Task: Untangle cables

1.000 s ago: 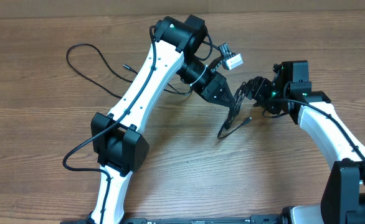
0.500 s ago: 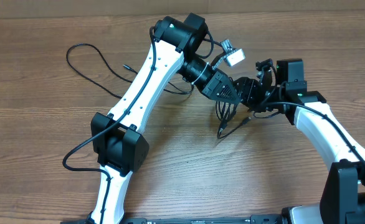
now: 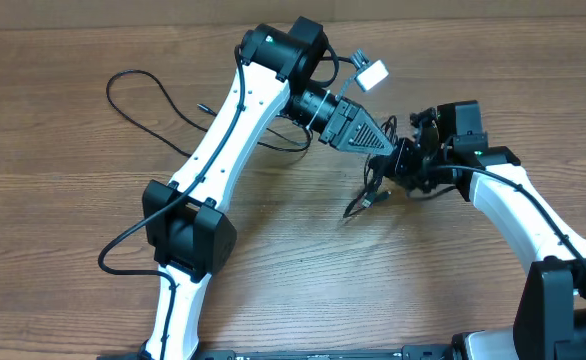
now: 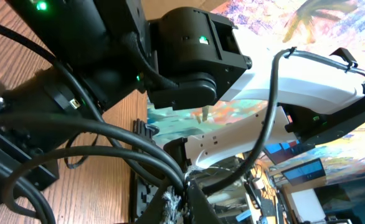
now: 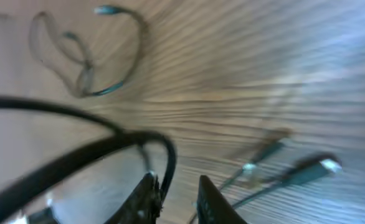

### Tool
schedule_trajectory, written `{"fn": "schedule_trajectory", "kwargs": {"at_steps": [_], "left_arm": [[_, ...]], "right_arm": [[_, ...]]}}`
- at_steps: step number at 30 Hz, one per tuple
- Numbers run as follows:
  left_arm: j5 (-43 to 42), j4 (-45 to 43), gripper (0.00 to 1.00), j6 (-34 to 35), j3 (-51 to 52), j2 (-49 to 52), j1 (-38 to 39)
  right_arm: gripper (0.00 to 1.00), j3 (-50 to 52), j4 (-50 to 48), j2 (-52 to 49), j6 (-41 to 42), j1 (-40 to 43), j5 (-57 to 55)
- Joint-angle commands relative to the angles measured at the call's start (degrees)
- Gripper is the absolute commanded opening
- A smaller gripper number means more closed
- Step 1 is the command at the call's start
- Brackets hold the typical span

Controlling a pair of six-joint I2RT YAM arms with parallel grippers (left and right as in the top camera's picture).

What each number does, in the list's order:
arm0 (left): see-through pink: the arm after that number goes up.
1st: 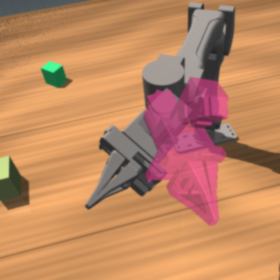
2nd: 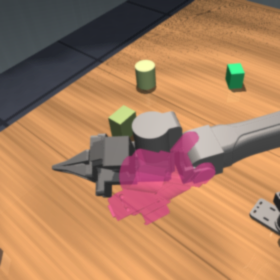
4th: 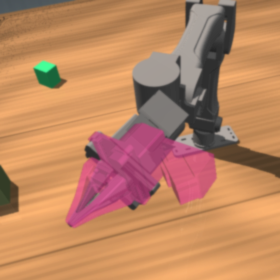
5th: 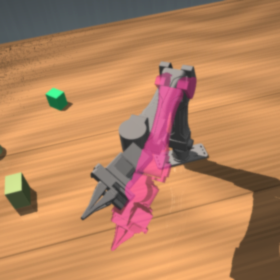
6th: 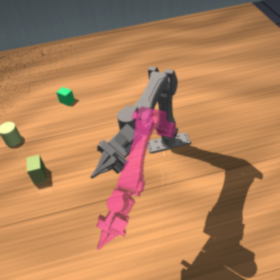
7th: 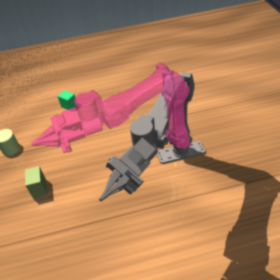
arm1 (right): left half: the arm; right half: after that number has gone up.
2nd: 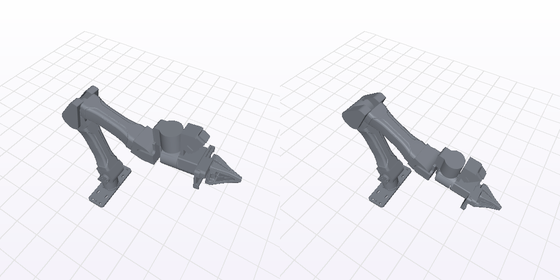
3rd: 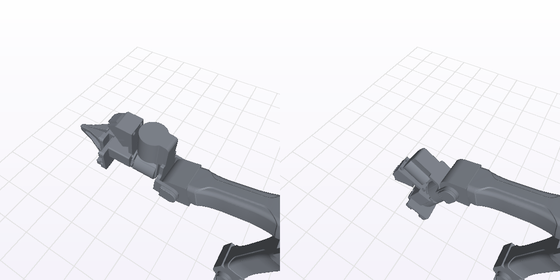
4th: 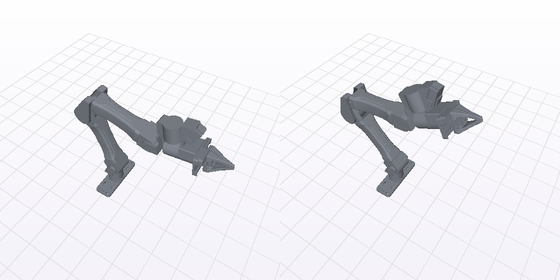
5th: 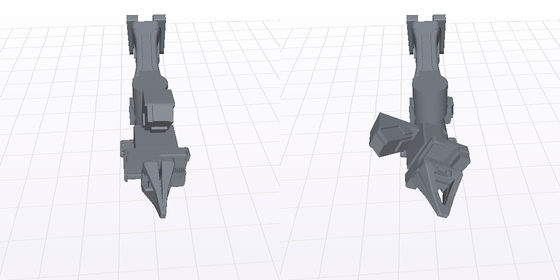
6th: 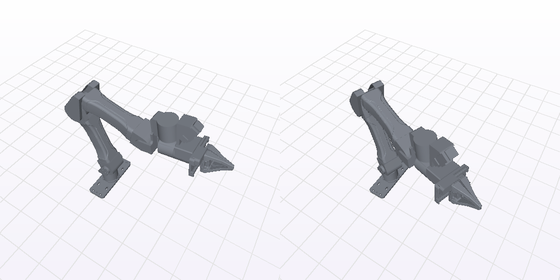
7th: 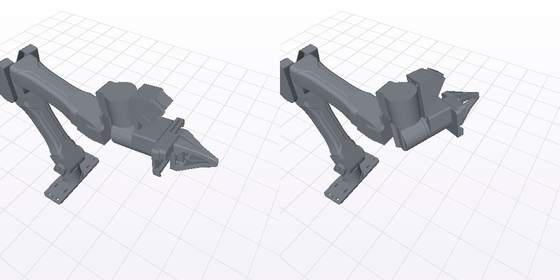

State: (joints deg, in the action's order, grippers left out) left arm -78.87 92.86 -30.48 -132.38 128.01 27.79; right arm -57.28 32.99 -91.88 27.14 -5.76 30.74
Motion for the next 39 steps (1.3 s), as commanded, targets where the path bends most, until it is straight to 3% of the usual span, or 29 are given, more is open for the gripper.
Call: {"fn": "schedule_trajectory", "kwargs": {"at_steps": [1,11,14,19,21,22,23,25,28,30,35,39], "left_arm": [[-1.46,0.57,0.04,-2.10,-1.03,-2.56,-1.79],[6.71,3.96,0.04,-1.62,-1.03,-2.56,-6.05],[16.24,3.82,0.04,0.74,-1.03,-2.56,-6.14],[50.14,-0.37,0.04,22.49,-1.03,-2.56,-6.12],[63.12,-1.81,0.04,34.14,-1.03,-2.56,-6.12],[70.95,-2.12,0.04,43.74,-1.03,-2.56,-6.14],[73.22,-2.10,0.04,47.82,-1.03,-2.56,-6.14],[72.59,-2.69,0.04,52.70,-1.03,-2.56,-6.12],[63.39,-4.24,0.04,50.18,-1.03,-2.56,-6.03],[61.79,-4.81,0.04,48.74,-1.03,-2.56,-6.01],[61.94,-4.20,0.04,47.08,-1.03,-2.56,-6.32],[71.43,-1.36,0.04,48.35,-1.03,-2.56,-6.82]], "right_arm": [[0.15,-0.07,4.94,1.33,8.85,-0.09,-15.61],[0.12,-0.04,7.72,1.33,9.25,-0.07,-19.10],[0.09,-0.04,12.20,1.33,13.84,0.04,-27.89],[0.04,-0.04,17.88,1.33,13.81,0.04,-36.81],[0.04,-0.04,18.36,1.33,13.81,0.04,-37.53],[0.04,-0.04,18.36,1.33,13.81,0.04,-37.55],[0.04,-0.04,18.38,1.33,13.81,0.04,-37.51],[0.04,-0.04,18.56,1.33,13.81,0.04,-37.31],[0.04,-0.04,18.78,1.33,13.79,0.02,-37.13],[0.04,-0.04,19.04,1.33,13.75,0.04,-37.16],[0.05,-0.04,19.21,1.33,13.75,0.02,-37.18],[0.05,-0.04,19.58,1.33,13.51,0.02,-37.20]]}}
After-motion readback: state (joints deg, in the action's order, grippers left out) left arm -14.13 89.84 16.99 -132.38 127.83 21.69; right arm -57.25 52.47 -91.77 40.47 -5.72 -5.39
